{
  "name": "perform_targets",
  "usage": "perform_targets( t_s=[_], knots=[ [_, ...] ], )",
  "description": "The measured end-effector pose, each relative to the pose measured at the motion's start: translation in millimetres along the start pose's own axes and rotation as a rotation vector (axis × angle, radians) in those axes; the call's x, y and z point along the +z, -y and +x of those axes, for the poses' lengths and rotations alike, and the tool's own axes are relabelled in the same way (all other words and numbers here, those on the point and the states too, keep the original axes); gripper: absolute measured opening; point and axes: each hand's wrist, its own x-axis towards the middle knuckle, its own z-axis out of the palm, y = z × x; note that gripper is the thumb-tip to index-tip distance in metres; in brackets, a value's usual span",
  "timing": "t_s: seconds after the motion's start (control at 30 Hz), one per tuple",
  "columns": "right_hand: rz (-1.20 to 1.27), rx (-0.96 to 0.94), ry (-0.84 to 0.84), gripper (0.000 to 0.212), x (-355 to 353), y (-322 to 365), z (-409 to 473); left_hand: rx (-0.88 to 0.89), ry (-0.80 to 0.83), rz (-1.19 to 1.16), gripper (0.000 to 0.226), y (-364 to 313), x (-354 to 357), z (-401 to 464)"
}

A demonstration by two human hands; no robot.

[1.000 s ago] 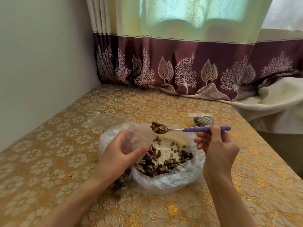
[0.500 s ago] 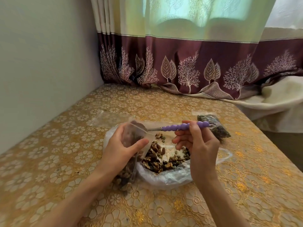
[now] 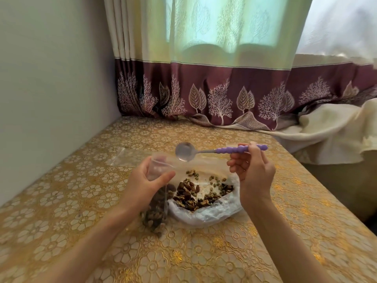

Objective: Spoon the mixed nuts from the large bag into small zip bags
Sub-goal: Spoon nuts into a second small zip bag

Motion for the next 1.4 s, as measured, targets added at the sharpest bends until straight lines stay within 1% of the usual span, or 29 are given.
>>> perform_targets(
  t_s=[0.07,0.17,0.3,0.43,0.53,0.63,0.73,0.87,1.03,1.13,1.23,1.4],
  knots=[
    [-0.072,-0.025,-0.055,0.032,-5.2,-1.3,1.3,0.036,-0.028,-0.029,0.035,-6.6,-6.1,-4.2],
    [-0.232,-0.063,-0.072,0.032,-15.4,-9.2,0.2,0.087,-0.106,-0.037,0.033,-14.7,-22.1,-11.1],
    [-0.387,-0.061,-0.003,0.030,-27.1,-19.7,-3.7,0.132,-0.143,-0.019,0.037,-22.7,-47.1,-16.1],
    [-0.457,-0.049,0.042,0.028,-30.3,-26.1,-2.8,0.175,-0.124,0.025,0.039,-27.5,-56.0,-8.6],
    [-0.498,-0.021,0.056,0.030,-31.8,-29.8,-0.5,0.175,-0.066,0.072,0.044,-20.5,-44.2,-4.0],
    [-0.492,0.006,0.077,0.032,-34.1,-30.4,2.8,0.179,0.008,0.108,0.051,-9.4,-31.5,-0.7],
    [-0.458,0.058,0.137,0.034,-36.6,-29.8,5.3,0.159,0.054,0.121,0.054,-1.5,-28.7,-0.1],
    [-0.450,0.167,0.224,0.032,-36.5,-30.6,5.1,0.146,0.053,0.236,0.068,11.0,-25.4,-5.1],
    [-0.406,0.261,0.233,0.030,-36.4,-30.3,3.5,0.180,0.052,0.370,0.082,24.1,-27.1,-10.1],
    [-0.387,0.302,0.242,0.031,-36.0,-30.7,2.8,0.206,0.077,0.429,0.082,30.0,-29.3,-10.2],
    [-0.370,0.302,0.231,0.032,-35.0,-31.1,2.3,0.222,0.074,0.432,0.077,34.6,-29.7,-10.2],
    [-0.296,0.303,0.101,0.032,-35.5,-28.2,4.2,0.246,0.070,0.455,0.069,37.0,-30.2,-9.7]
  ],
)
